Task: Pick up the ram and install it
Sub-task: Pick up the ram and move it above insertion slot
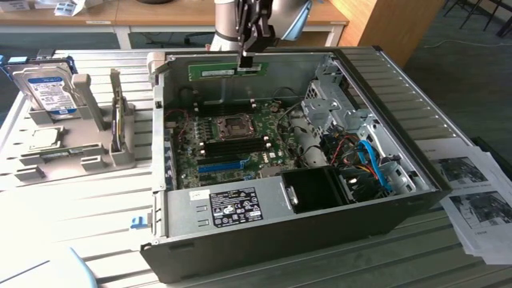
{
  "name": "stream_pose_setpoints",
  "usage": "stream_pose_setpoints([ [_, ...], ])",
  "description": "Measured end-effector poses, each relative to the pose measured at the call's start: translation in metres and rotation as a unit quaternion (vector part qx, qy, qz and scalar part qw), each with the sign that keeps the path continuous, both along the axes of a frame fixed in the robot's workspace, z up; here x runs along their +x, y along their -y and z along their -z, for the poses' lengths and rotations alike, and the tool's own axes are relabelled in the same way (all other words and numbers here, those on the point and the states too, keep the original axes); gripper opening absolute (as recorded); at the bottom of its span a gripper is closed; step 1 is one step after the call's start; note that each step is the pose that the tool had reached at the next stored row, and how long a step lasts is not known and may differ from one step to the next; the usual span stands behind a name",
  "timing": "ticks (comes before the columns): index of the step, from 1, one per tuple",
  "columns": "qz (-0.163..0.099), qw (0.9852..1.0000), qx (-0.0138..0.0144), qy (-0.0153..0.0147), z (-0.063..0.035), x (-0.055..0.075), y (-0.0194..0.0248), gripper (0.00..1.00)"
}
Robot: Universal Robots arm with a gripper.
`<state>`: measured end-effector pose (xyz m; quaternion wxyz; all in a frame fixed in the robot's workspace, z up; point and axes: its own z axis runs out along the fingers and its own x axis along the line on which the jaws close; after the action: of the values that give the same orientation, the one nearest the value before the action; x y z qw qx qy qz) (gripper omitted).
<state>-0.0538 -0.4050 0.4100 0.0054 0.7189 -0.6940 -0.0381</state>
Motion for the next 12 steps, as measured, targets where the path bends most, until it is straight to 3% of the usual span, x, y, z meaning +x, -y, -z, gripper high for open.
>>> stream_pose_setpoints([
  [12,0.000,1.0000,0.0002,0.0001,0.0011,0.0022,-0.0001,0.11],
])
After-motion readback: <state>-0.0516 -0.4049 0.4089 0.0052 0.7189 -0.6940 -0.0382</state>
